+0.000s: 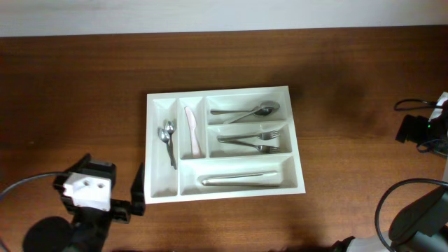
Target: Pack container
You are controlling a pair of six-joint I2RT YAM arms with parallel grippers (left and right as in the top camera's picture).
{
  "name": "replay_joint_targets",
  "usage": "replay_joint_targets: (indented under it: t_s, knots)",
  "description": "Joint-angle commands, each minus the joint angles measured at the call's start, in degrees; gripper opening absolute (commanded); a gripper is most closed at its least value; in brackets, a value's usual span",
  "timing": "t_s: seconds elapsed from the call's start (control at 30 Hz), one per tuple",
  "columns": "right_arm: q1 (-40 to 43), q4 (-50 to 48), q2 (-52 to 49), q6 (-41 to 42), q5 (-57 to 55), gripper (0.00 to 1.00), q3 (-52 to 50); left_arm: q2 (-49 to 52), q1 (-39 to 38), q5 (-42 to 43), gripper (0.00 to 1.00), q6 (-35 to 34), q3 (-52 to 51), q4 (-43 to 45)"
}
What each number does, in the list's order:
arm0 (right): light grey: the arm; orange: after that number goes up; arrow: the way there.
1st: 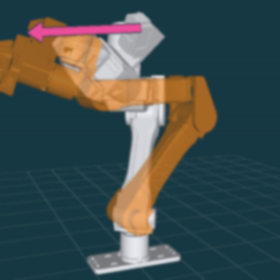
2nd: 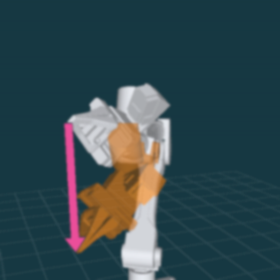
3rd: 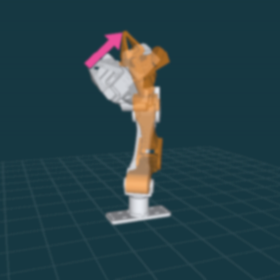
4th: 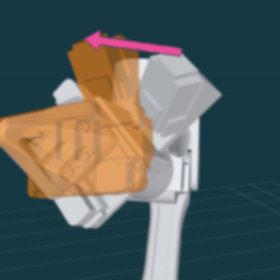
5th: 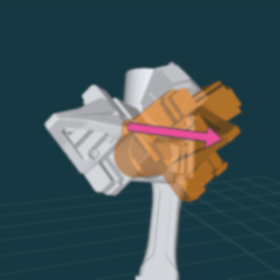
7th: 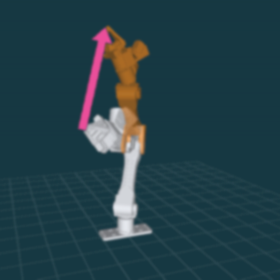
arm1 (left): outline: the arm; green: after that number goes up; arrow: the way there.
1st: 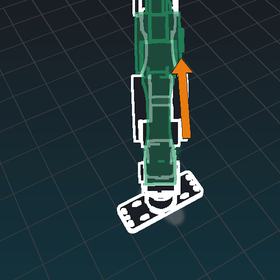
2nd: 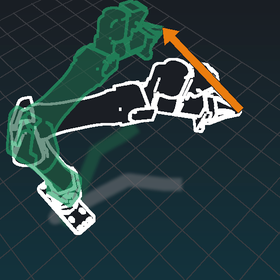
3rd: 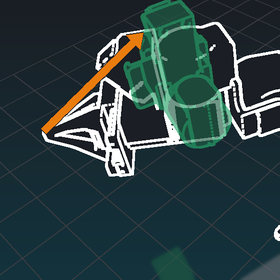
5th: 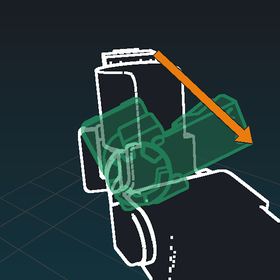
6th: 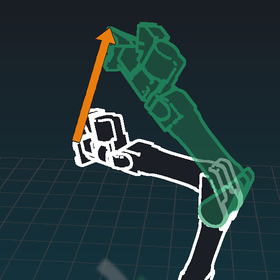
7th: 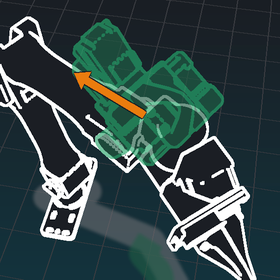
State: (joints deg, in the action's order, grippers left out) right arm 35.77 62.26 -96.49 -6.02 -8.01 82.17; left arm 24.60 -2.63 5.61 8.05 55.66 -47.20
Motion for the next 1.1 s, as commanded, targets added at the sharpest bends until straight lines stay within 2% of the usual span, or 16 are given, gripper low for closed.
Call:
replay_joint_targets:
  t_s: [0.0, 0.17, 0.53, 0.7, 1.07]
  knots:
    - [0.26, -0.15, 0.39, 0.55, 0.07, 0.99, -0.07, -4.59, 0.63, 2.05, 0.99, 3.23, -8.31, 6.21]
    - [0.26, -0.15, 0.39, 0.55, 0.07, 0.99, -0.07, -10.56, 1.05, -0.42, 0.99, 3.43, -18.08, 17.00]
    - [0.26, -0.17, 0.39, 0.55, 0.07, 0.99, -0.07, -21.18, 2.69, -2.71, 0.99, 3.43, -34.01, 34.82]
    - [0.24, -0.15, 0.39, 0.55, 0.07, 0.99, -0.07, -24.35, 3.08, -4.11, 0.99, 3.43, -38.14, 36.52]
    - [0.26, -0.15, 0.39, 0.55, 0.07, 0.99, -0.07, -24.30, 3.08, -5.68, 0.99, 3.43, -44.17, 39.28]
